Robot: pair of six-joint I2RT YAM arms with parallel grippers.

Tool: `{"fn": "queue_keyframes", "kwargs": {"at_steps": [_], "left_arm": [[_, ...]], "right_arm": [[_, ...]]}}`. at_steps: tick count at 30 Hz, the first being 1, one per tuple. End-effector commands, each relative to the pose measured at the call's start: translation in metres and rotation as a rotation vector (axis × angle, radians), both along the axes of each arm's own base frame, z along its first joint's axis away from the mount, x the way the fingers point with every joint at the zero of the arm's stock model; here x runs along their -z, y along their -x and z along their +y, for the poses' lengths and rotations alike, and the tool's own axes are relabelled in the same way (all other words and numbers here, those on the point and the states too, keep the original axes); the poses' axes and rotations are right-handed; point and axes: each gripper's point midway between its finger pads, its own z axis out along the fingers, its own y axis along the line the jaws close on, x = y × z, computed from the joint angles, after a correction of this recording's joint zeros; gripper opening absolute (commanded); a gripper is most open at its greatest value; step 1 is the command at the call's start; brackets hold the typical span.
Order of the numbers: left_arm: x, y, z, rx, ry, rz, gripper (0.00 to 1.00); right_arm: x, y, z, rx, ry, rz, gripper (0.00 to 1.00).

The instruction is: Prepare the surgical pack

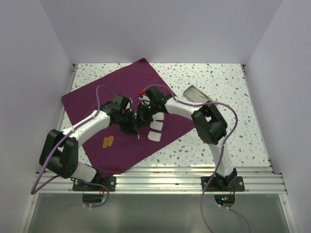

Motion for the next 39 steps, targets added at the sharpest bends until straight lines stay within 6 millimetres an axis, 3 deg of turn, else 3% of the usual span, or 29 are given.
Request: {"fn": "queue_keyframes", "kwargs": {"at_steps": [1, 2, 3, 5, 6, 7, 9, 10, 12, 15, 17, 20, 26, 33, 39], "left_arm": [[-0.025, -0.018, -0.014, 0.031, 0.078, -0.108, 0.31], [-0.029, -0.021, -0.015, 0.032, 0.079, -0.124, 0.47], [-0.035, -0.026, -0.015, 0.031, 0.081, -0.153, 0.51], [-0.041, -0.031, -0.014, 0.028, 0.079, -0.188, 0.59], [-0.044, -0.034, -0.014, 0.033, 0.074, -0.207, 0.61], [-0.043, -0.036, -0.012, 0.033, 0.061, -0.217, 0.63], [-0.040, -0.037, -0.009, 0.038, 0.043, -0.225, 0.66], [-0.038, -0.038, -0.006, 0.037, 0.030, -0.232, 0.66], [-0.028, -0.036, -0.004, 0.049, 0.018, -0.233, 0.66], [-0.009, -0.032, 0.003, 0.069, -0.015, -0.205, 0.66], [0.001, -0.032, 0.009, 0.062, -0.026, -0.173, 0.65], [0.003, -0.034, 0.014, 0.050, -0.004, -0.174, 0.65], [0.006, -0.037, 0.015, 0.054, 0.008, -0.163, 0.65], [0.006, -0.051, 0.023, -0.010, 0.034, -0.137, 0.65], [0.002, -0.062, 0.018, -0.080, 0.073, -0.086, 0.65]], "right_arm": [[-0.008, -0.016, -0.013, -0.026, 0.061, -0.107, 0.00], [-0.012, -0.018, -0.022, -0.022, 0.092, -0.117, 0.00], [-0.013, -0.035, -0.035, -0.007, 0.139, -0.196, 0.00], [-0.016, -0.043, -0.059, 0.002, 0.233, -0.242, 0.00], [-0.018, -0.065, -0.086, 0.022, 0.333, -0.345, 0.00], [-0.027, -0.079, -0.100, 0.035, 0.392, -0.409, 0.00], [-0.031, -0.099, -0.153, 0.017, 0.602, -0.515, 0.00], [-0.040, -0.121, -0.185, 0.063, 0.757, -0.601, 0.00], [-0.054, -0.147, -0.248, 0.073, 0.999, -0.686, 0.00], [-0.066, -0.175, -0.311, 0.095, 1.187, -0.732, 0.00], [-0.062, -0.188, -0.348, 0.117, 1.284, -0.712, 0.00], [-0.047, -0.203, -0.364, 0.078, 1.351, -0.697, 0.00], [-0.030, -0.221, -0.364, 0.024, 1.393, -0.747, 0.00], [0.005, -0.211, -0.369, -0.060, 1.416, -0.694, 0.00], [0.018, -0.214, -0.376, -0.086, 1.445, -0.686, 0.04]]}}
